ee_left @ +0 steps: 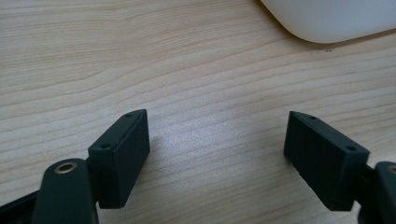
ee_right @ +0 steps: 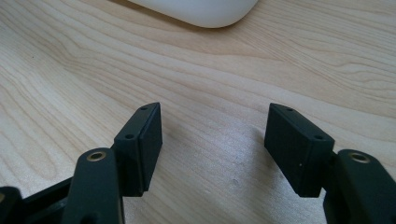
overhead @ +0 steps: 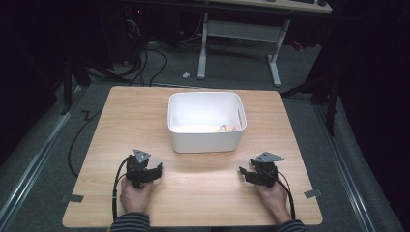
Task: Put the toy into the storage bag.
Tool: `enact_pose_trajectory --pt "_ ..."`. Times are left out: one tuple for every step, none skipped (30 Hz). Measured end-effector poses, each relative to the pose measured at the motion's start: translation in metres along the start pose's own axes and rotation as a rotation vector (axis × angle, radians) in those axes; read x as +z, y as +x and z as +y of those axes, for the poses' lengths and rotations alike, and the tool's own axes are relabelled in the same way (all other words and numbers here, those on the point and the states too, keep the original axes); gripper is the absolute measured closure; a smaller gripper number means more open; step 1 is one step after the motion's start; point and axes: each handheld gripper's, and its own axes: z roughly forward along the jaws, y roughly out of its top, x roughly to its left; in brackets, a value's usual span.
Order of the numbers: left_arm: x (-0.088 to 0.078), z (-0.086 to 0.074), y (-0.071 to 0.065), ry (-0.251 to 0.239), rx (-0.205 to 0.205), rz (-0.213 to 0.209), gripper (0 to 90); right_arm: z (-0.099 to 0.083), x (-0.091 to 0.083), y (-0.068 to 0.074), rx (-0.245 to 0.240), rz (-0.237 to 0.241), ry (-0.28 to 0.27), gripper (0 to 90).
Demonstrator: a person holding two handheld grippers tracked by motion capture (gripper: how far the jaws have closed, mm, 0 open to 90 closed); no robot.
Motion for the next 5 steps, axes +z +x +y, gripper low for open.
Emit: enact_pose_trajectory --pt "0.0 0.0 0.0001 0.0 0.0 0.0 23.0 0.0 0.0 0.0 0.0 -0.001 0.0 37.0" --pt "0.0 0.0 0.0 0.0 0.0 0.0 23.0 0.0 0.0 0.0 0.0 -0.001 0.0 37.0" --pt "0.0 0.0 -0.0002 0.0 0.001 0.002 23.1 0.0 0.0 0.0 0.001 0.0 0.0 36.9" --pt "0.0002 0.0001 -0.0004 0.0 0.002 0.005 23.2 0.0 0.0 0.0 0.001 0.0 0.0 36.7" --pt "0.0002 0.0001 -0.0004 0.001 0.002 0.005 23.3 0.0 0.0002 0.0 -0.001 0.002 -0.001 36.4"
